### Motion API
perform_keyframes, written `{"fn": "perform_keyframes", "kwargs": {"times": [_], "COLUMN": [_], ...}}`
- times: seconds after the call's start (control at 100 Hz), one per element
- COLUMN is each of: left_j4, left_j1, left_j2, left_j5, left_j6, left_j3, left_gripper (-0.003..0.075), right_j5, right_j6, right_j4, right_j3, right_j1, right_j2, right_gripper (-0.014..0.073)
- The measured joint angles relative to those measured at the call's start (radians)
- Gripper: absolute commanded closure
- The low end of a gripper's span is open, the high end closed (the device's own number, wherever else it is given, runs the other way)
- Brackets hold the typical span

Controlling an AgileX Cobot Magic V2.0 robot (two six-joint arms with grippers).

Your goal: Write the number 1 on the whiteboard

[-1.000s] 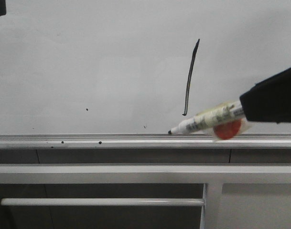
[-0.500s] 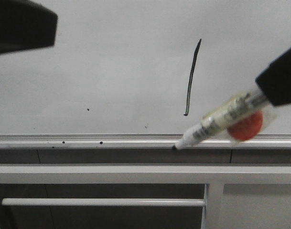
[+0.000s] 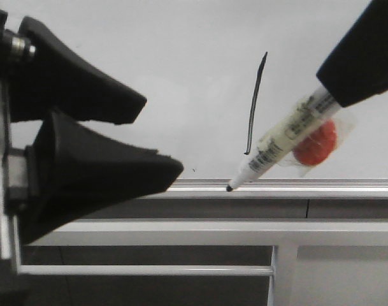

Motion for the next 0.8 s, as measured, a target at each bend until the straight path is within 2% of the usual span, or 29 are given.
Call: {"fn": "perform_keyframes", "kwargs": {"times": [0.46, 0.8], "left_j4": [0.044, 0.046], "left_j1": [-0.002, -0.002], "left_j2": [0.007, 0.011], "left_j5": [-0.025, -0.023], "left_j6": [0.0, 0.0], "left_j3": [-0.016, -0.016], "left_gripper": [0.0299, 0.03], "right_j5": [-0.088, -0.101], "right_j6": [0.0, 0.0], "right_j4": [0.021, 0.023], "right_j3": [-0.061, -0.094], "right_j1": [0.091, 0.098], "right_j2": [0.08, 0.08], "right_gripper": [0.0637, 0.0637]}}
